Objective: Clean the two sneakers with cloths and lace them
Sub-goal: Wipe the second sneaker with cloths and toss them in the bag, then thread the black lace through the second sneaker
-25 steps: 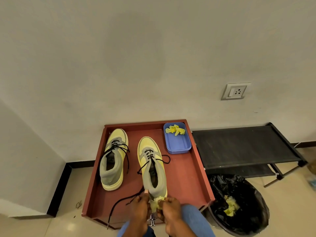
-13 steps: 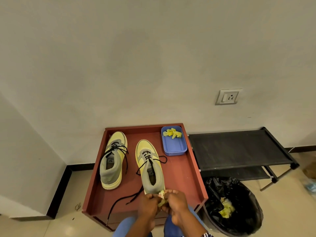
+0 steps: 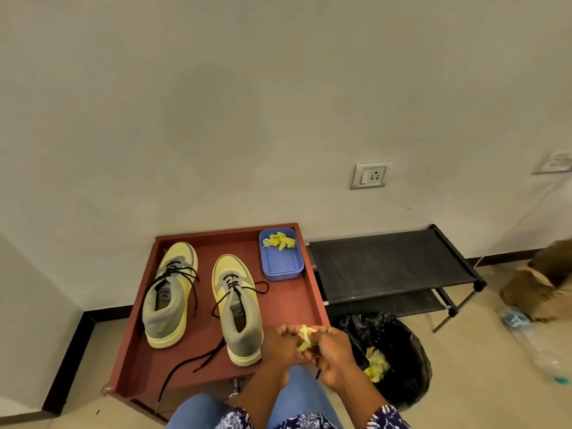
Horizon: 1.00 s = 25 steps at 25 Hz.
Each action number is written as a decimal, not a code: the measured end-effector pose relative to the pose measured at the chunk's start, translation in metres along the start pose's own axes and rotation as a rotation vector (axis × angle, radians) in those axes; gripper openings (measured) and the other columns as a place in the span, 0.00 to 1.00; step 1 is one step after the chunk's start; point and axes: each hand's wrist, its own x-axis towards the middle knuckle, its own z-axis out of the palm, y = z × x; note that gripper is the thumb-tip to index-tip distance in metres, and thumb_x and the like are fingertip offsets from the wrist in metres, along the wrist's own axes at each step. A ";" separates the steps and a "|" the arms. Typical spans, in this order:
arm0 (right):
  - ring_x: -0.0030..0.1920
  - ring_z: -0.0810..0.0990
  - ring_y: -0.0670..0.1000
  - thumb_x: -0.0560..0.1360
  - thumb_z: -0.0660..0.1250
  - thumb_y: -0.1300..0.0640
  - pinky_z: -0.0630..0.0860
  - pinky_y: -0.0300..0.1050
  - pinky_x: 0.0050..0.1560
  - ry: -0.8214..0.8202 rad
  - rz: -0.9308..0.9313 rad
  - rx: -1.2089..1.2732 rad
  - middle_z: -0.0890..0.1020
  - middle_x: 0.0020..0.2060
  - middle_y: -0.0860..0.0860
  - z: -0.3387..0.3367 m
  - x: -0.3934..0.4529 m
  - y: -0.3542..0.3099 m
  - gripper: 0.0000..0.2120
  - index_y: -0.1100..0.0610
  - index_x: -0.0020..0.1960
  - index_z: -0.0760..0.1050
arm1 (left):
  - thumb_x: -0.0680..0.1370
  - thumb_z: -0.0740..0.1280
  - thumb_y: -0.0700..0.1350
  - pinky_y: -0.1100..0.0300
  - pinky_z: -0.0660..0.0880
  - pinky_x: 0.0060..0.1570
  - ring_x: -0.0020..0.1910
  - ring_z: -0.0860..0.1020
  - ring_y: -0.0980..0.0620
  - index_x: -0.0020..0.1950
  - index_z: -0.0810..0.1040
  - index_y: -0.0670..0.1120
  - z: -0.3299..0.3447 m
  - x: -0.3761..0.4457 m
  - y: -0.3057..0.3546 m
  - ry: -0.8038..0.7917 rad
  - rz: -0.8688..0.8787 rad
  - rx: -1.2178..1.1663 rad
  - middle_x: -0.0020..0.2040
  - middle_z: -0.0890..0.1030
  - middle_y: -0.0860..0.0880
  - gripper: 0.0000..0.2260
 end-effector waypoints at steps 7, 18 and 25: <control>0.30 0.75 0.52 0.73 0.59 0.73 0.74 0.40 0.27 0.143 -0.034 0.125 0.78 0.32 0.58 -0.066 0.006 -0.021 0.08 0.63 0.42 0.74 | 0.74 0.62 0.30 0.65 0.75 0.28 0.32 0.76 0.51 0.37 0.77 0.44 0.072 -0.010 0.005 -0.119 0.033 0.178 0.38 0.80 0.42 0.12; 0.36 0.77 0.54 0.73 0.61 0.70 0.76 0.48 0.38 0.348 -0.150 0.200 0.80 0.37 0.59 -0.136 0.024 -0.048 0.07 0.62 0.44 0.76 | 0.74 0.66 0.38 0.55 0.79 0.52 0.49 0.81 0.50 0.54 0.81 0.47 0.154 -0.012 0.007 -0.271 0.122 0.339 0.49 0.83 0.48 0.11; 0.44 0.77 0.55 0.72 0.63 0.64 0.77 0.51 0.49 0.573 -0.167 0.147 0.79 0.46 0.56 -0.153 0.036 -0.039 0.11 0.56 0.53 0.75 | 0.78 0.62 0.40 0.56 0.72 0.63 0.61 0.75 0.52 0.64 0.75 0.45 0.136 -0.008 0.005 -0.322 0.151 0.401 0.62 0.78 0.48 0.14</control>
